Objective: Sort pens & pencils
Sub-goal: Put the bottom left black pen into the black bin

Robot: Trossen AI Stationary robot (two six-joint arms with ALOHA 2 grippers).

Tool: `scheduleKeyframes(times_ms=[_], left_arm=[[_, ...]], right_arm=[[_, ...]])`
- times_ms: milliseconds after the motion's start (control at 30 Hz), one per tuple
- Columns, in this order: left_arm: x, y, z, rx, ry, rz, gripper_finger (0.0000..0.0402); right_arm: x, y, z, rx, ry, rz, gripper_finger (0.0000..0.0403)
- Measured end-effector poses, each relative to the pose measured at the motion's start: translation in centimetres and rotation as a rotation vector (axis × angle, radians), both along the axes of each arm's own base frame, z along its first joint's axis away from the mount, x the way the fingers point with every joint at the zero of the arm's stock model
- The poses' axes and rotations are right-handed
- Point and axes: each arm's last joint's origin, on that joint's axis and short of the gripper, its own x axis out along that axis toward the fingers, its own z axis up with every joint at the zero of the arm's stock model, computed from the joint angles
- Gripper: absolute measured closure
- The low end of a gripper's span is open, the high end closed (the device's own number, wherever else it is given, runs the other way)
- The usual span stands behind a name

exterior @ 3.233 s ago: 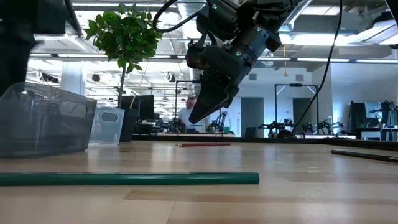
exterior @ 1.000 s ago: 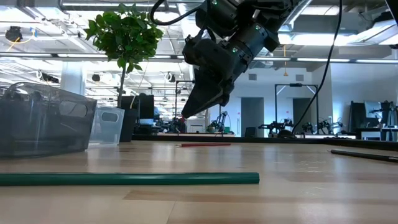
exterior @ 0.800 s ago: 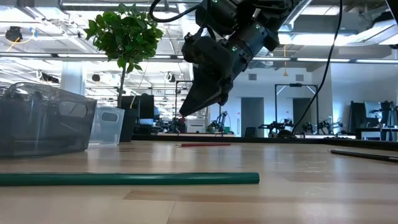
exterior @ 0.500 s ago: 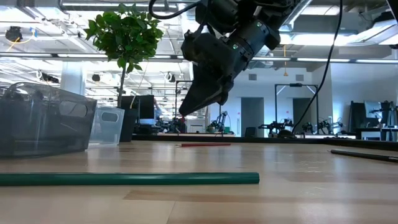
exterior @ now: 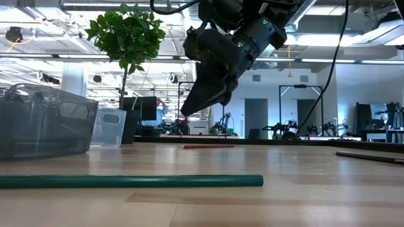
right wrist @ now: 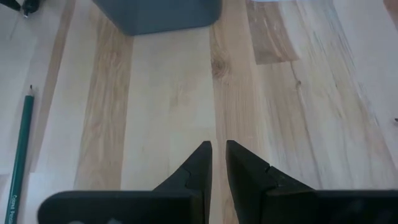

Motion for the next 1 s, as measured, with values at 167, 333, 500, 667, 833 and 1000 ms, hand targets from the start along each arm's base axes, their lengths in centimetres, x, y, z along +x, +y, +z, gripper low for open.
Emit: scheduleKeyframes(times_ms=[167, 333, 500, 667, 833, 1000], left_arm=[[-0.25, 0.38, -0.75, -0.015, 0.02, 0.008, 0.0213], [-0.21, 0.45, -0.88, -0.014, 0.023, 0.01, 0.0251], [-0.19, 0.52, -0.93, -0.003, 0.016, -0.003, 0.0324], [-0.25, 0.66, -0.95, 0.017, 0.019, -0.037, 0.0369], [-0.13, 0.76, -0.96, 0.022, 0.022, -0.079, 0.0369], [0.28, 1.09, -0.57, 0.018, 0.026, -0.078, 0.0361]], right_arm=[[0.07, 0.02, 0.07, 0.001, -0.009, 0.0, 0.0331], [0.09, 0.01, 0.09, 0.0, -0.013, 0.001, 0.0331], [0.12, 0.01, 0.11, -0.001, -0.016, 0.002, 0.0331], [0.12, 0.01, 0.11, -0.005, -0.017, 0.006, 0.0331], [0.12, -0.02, 0.11, -0.005, -0.017, 0.006, 0.0331], [0.12, -0.02, 0.11, -0.005, -0.017, 0.007, 0.0331]])
